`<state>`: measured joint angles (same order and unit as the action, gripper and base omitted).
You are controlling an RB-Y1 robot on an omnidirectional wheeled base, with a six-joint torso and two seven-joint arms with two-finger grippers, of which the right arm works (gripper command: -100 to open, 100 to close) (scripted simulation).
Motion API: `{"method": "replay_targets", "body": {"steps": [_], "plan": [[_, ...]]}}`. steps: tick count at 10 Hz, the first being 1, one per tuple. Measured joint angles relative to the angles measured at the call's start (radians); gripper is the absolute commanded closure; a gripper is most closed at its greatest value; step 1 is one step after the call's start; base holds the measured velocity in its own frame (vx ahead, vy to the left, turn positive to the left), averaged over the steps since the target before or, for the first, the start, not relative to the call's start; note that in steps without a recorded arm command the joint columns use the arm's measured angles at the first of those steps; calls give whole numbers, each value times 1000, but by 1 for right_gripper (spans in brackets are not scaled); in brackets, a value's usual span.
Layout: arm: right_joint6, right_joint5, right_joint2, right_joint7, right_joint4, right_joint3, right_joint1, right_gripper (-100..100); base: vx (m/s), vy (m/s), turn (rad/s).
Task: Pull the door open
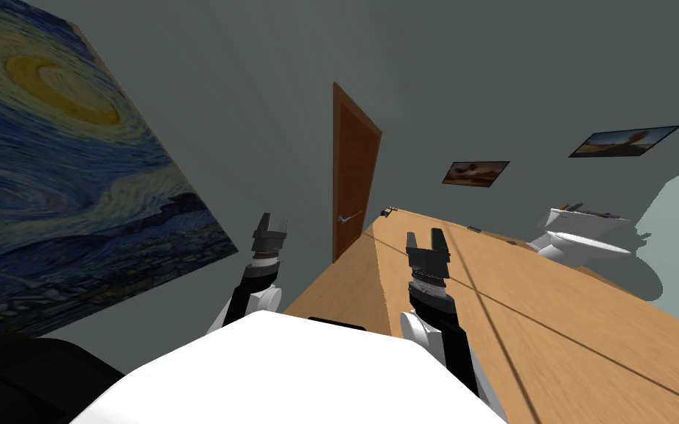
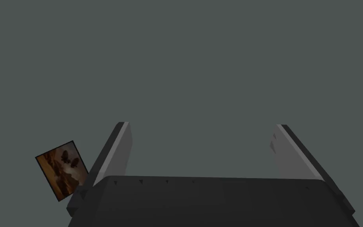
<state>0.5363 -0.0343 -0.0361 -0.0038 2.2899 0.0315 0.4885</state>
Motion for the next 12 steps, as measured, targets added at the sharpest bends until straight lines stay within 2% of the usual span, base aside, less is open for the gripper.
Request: {"method": "replay_targets", "body": {"steps": [6,8,12], "plan": [[25,-4,-22,-14,-145,0,-55,-100,76,-56,167],[41,-6,-29,-21,-191,4,-62,-100,85,-67,177],[56,-9,-44,-32,-310,4,-112,-100,75,-77,194]]}}
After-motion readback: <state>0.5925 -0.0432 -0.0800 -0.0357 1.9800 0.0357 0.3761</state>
